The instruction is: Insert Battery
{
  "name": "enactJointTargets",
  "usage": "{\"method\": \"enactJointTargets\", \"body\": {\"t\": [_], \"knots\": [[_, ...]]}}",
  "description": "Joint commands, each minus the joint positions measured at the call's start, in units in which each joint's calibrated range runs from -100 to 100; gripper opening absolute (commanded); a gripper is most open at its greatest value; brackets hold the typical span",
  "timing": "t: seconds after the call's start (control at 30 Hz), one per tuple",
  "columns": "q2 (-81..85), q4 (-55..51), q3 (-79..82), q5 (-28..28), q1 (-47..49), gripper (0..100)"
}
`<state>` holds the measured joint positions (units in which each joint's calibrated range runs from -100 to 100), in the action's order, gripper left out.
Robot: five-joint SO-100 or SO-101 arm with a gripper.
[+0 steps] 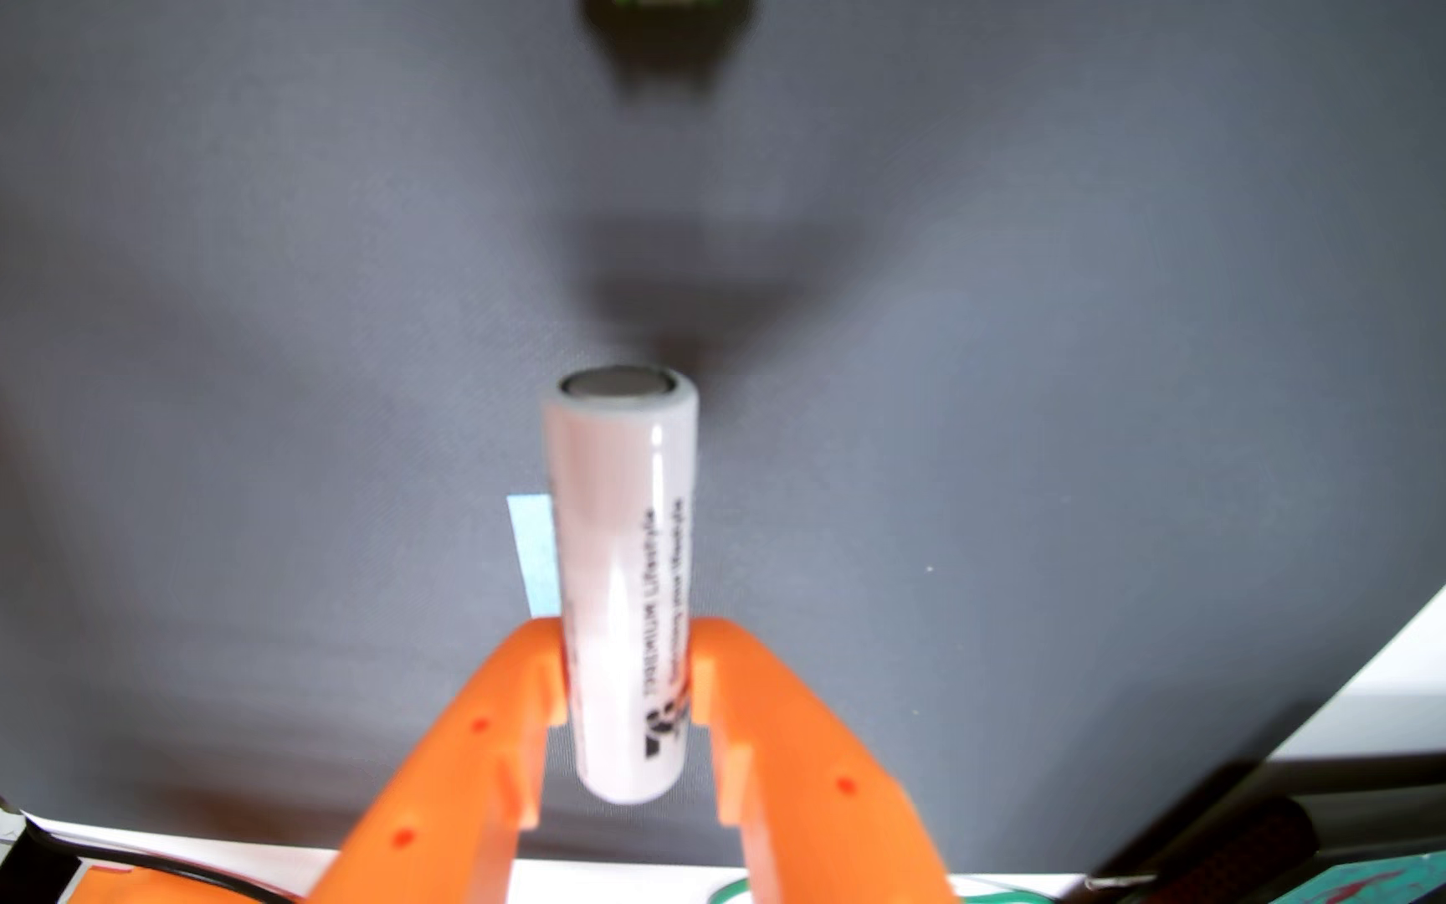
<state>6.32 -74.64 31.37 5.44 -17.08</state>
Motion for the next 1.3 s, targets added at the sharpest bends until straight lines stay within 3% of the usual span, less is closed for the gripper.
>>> {"method": "enactJointTargets", "body": {"t": [0.0,0.4,0.67,0.97,1.1,1.27], "knots": [[1.97,-0.12,-0.89,-1.99,3.27,2],[1.97,0.55,0.73,-10.18,9.41,1],[2.06,0.64,1.18,-10.90,22.51,1],[2.06,0.64,0.46,-11.16,22.51,1],[2.06,0.13,-2.15,-15.07,23.46,1],[2.06,-1.99,-5.58,-15.64,23.46,1]]}}
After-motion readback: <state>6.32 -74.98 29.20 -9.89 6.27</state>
